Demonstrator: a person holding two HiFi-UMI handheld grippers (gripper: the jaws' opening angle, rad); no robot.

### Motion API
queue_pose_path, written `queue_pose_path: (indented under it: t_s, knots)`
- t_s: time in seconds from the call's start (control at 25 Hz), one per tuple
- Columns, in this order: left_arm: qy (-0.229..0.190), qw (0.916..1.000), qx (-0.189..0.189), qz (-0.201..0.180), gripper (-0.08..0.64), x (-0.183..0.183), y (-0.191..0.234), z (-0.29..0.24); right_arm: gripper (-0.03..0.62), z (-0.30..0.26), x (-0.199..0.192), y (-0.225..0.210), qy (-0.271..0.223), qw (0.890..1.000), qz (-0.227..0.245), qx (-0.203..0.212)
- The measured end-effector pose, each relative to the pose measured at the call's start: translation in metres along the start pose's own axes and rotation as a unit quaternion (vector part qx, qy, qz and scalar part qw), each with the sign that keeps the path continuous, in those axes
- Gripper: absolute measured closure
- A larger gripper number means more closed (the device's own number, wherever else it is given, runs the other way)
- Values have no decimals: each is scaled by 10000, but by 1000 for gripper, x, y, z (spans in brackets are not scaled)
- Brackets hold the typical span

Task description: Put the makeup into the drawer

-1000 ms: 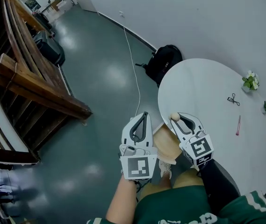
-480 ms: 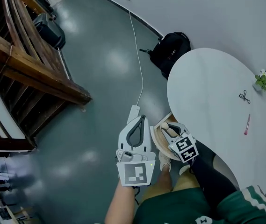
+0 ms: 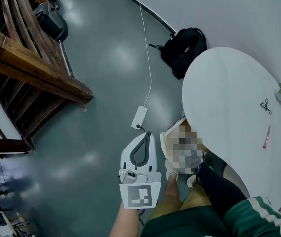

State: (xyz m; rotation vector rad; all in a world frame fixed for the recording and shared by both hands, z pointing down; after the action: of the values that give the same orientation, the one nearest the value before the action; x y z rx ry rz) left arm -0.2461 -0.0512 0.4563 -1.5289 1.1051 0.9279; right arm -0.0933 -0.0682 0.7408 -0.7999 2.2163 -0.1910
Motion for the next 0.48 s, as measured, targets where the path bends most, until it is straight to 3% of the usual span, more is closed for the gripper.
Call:
queue_pose_path:
  t_s: [0.48]
  knots:
    - [366, 9993, 98, 55, 560, -34, 9, 4, 462, -49, -15, -23, 539, 9973, 488, -29]
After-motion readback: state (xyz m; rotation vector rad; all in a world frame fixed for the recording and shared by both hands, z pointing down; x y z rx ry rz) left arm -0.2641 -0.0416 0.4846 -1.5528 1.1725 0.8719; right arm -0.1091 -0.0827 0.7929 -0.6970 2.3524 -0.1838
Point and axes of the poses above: the fingertips, and each gripper's own axes: z backward along the fingers, y to its left, x out of its top, the point moved 8 cm from there along z, backward along the fingers, and after that the axes turned 13 degrees about x, right-handed, at the moved point
